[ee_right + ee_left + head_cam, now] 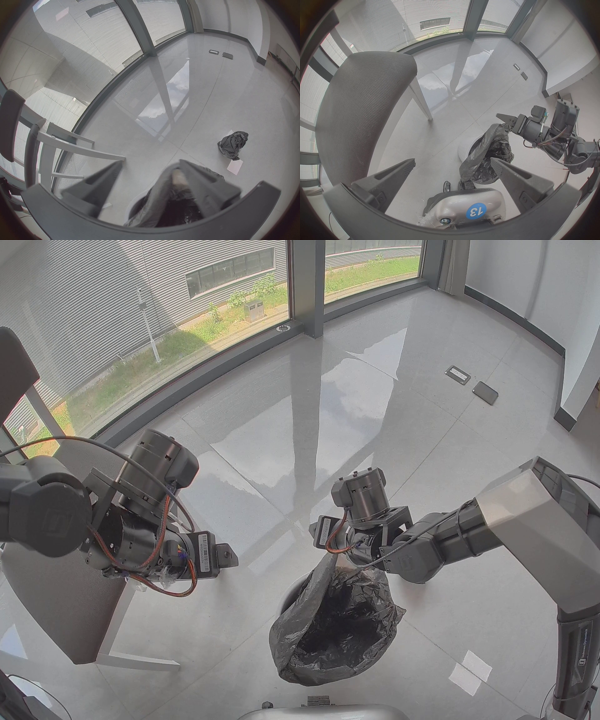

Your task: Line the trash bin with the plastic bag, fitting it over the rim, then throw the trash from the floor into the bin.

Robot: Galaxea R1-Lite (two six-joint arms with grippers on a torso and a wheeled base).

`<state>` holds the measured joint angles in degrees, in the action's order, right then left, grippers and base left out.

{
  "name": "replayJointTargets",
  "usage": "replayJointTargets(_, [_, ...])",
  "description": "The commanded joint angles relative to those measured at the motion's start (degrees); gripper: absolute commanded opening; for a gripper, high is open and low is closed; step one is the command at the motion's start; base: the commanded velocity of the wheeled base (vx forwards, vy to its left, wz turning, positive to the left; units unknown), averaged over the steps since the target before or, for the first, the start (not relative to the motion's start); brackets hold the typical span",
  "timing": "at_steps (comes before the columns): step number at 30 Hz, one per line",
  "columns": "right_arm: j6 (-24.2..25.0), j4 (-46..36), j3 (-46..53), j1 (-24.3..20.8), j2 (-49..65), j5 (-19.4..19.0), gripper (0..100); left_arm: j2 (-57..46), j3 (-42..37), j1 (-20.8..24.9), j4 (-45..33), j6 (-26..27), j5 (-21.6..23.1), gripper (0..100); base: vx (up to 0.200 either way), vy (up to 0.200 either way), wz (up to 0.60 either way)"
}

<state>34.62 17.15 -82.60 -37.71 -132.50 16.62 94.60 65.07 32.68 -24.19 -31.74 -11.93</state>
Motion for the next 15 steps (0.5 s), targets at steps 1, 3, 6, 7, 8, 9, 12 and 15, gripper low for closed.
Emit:
replayJointTargets(1, [0.18,-0.28,-0.45,-0.61,-0.83,0.17,100,-0.03,-0.21,0.63,0.02,0.19,-0.11,100,0.000,0.000,0.00])
replayJointTargets(3, [0.18,-0.37,0.87,-0.79,0.05,0.17,100,0.06,-0.39,1.77,0.02,0.46,-0.11,100,0.000,0.000,0.00])
replayJointTargets(6, [0.01,-0.45,4.38,-0.97,2.86,0.87,100,1.03,-0.56,4.32,0.19,0.81,-0.11,100,0.000,0.000,0.00])
replayJointTargets(7, [-0.08,-0.45,5.52,-1.05,3.65,0.87,100,1.47,-0.39,5.02,0.19,0.81,-0.11,100,0.000,0.000,0.00])
replayJointTargets(8, [-0.17,-0.45,7.19,-1.32,4.88,0.96,100,2.17,-0.12,6.16,0.19,1.07,-0.11,100,0.000,0.000,0.00])
replayJointTargets(9, [-0.17,-0.37,9.13,-1.49,6.20,0.96,100,3.05,-0.03,7.31,0.37,1.77,-0.11,100,0.000,0.000,0.00])
replayJointTargets(12, [-0.17,-0.19,14.40,-1.76,9.36,0.96,100,6.48,0.05,9.68,2.74,4.76,-0.28,100,0.000,0.000,0.00])
replayJointTargets(15, [-0.26,-0.01,18.71,-1.67,12.09,1.05,100,10.78,1.11,12.05,6.61,6.96,-1.25,100,0.000,0.000,0.00])
